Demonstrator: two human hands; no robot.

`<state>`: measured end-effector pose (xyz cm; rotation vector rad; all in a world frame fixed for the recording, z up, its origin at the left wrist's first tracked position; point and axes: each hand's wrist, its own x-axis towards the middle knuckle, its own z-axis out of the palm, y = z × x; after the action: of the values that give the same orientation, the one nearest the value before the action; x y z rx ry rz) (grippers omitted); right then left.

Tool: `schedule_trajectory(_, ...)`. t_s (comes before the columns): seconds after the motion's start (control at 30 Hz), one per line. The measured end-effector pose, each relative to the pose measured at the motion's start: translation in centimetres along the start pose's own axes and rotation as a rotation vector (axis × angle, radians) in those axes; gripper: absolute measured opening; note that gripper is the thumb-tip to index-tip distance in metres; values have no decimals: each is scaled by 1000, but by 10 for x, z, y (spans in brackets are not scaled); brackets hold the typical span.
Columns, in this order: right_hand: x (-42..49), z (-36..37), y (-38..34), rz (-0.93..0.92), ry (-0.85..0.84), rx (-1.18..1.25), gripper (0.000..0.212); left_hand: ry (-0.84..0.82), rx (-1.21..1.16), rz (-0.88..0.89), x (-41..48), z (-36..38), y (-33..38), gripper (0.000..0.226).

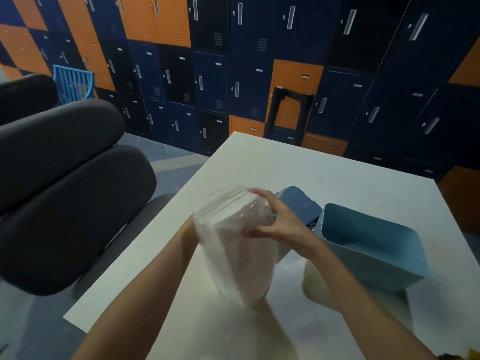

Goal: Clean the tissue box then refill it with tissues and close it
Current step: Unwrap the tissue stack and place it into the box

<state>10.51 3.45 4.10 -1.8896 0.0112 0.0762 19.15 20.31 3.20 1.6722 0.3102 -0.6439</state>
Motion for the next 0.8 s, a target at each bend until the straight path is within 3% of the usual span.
schedule_trajectory(0.07, -1, -2, 2, 8, 48, 37, 68, -25, 88, 157, -7, -16, 2, 47)
schedule_trajectory(0.13, -5, -2, 3, 19, 106, 63, 60, -158, -51, 344, -11, -22, 11, 49)
schedule_trajectory(0.2, -8, -1, 6, 20, 176, 70, 58, -181, -49, 487, -22, -31, 11, 53)
schedule_trajectory(0.37, -24, 13, 6, -25, 464, 70, 64, -258, 84, 687, -46, -21, -23, 104)
schedule_trajectory(0.43, -37, 18, 9, -45, 490, 22, 68, -248, 64, 748, -50, -10, -34, 122)
schedule_trajectory(0.5, -48, 20, 12, -51, 437, 78, 74, -233, 43, 779, -48, -3, -38, 115)
schedule_trajectory(0.63, -60, 9, 14, -66, 259, 237, 100, -296, 39, 794, -50, 1, -39, 78)
schedule_trajectory(0.8, -68, 10, 13, -57, 260, 167, 78, -324, 38, 805, -47, 0, -44, 75)
